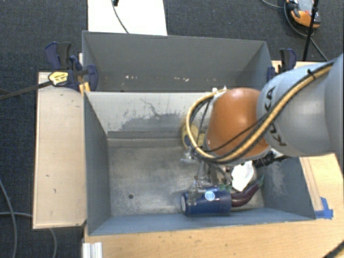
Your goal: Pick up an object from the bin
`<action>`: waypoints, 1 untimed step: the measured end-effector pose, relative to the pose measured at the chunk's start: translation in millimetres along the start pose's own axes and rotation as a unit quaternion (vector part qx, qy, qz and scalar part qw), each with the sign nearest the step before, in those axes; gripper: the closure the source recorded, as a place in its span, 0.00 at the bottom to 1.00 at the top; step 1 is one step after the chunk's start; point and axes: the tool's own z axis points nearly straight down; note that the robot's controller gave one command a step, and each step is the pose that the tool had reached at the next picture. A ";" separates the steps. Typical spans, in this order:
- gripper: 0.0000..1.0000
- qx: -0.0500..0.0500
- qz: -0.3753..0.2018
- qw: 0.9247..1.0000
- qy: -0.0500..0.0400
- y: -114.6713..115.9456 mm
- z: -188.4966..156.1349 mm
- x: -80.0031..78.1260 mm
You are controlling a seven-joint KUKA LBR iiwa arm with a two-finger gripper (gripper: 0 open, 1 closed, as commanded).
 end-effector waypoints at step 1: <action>0.00 0.000 0.000 1.000 0.000 0.0 0.0 0.0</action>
Offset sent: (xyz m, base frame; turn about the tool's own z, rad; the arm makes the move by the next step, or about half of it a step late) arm -0.0107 -0.0361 -0.0651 -0.2250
